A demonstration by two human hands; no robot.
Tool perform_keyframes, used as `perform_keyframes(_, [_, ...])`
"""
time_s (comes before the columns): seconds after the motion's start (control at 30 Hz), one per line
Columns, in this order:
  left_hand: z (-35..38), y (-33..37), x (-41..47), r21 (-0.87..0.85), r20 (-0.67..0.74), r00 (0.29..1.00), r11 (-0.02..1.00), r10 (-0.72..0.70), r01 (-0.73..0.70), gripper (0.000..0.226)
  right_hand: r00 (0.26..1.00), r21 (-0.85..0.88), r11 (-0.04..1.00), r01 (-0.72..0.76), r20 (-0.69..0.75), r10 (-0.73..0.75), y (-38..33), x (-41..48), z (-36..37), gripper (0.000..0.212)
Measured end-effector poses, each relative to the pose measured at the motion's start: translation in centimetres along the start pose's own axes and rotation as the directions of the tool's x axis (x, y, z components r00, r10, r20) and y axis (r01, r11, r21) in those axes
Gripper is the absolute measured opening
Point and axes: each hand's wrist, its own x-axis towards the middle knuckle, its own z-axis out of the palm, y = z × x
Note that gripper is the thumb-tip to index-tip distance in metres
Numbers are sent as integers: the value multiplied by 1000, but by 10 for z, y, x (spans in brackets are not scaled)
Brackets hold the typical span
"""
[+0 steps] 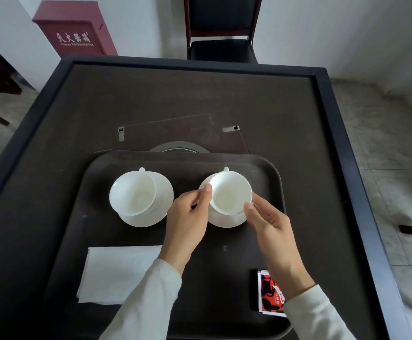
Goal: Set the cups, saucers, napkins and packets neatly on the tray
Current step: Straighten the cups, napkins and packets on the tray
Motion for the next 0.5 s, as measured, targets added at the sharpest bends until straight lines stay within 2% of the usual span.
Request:
perform_keyframes(0.17, [0,1,1,-2,2,1000,1000,2,-2,29,1000,-10,1000,-2,6,2,0,1,-1,31])
perform_keyframes(0.37, [0,1,0,21,-12,1000,1000,14,-14,42,1000,-18,1000,-3,0,3,3,2,-1,32])
perform_keyframes(0.5, [-1,2,0,13,-4,1000,1000,18,-18,42,1000,-11,1000,2,-3,-2,4,2,0,32])
